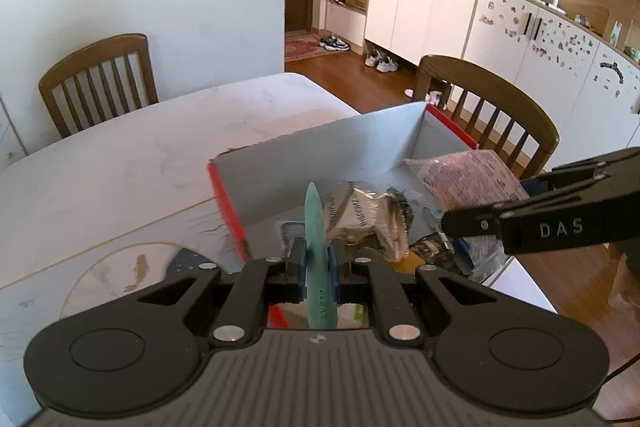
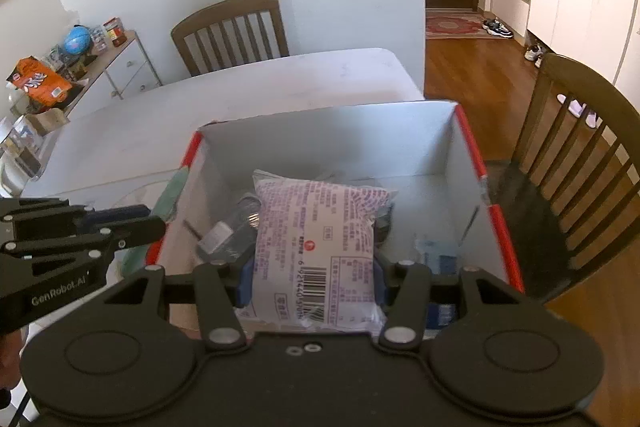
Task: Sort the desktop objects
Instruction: 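Lift the bread bag and green stick and carry them over the shoebox, then lower the bread bag and green stick into the shoebox and open both grippers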
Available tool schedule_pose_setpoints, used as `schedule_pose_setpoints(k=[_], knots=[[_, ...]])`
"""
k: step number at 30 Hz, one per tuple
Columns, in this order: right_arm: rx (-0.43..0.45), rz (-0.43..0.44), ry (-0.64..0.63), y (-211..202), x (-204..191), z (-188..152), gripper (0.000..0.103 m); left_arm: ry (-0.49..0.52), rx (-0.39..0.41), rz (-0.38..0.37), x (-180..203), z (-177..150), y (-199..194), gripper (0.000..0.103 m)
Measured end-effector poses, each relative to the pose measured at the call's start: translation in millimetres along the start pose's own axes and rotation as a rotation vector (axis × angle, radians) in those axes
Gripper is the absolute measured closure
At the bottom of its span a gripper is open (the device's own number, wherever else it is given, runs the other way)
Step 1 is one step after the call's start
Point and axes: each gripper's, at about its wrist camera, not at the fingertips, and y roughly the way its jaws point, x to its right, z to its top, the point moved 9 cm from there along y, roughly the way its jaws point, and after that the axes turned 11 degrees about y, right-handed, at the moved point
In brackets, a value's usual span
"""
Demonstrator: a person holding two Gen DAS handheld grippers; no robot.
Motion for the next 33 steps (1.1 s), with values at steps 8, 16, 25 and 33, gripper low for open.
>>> schedule_pose_setpoints(k=[8, 16, 25, 33], knots=[[0.005, 0.005, -0.009, 6.2, 17.3, 14.1, 0.051, -0.012, -0.038, -0.016, 14.3, 12.2, 23.4, 0.092], [-0.01, -0.025, -0.025, 23.3, 36.7, 23.7, 0.051, -0.028, -0.087, -0.009, 16.2, 13.9, 50.5, 0.092], [-0.063, -0.064, -0.108, 56.3, 40.2, 24.7, 0.05, -0.098, -0.146, -0.01, 5.9, 9.5, 71.8, 0.092], [-0.126, -0.066, -0.161, 75.7, 37.2, 11.8, 0.05, -0.124, -0.193, -0.005, -2.3, -2.2, 87.8, 0.092]])
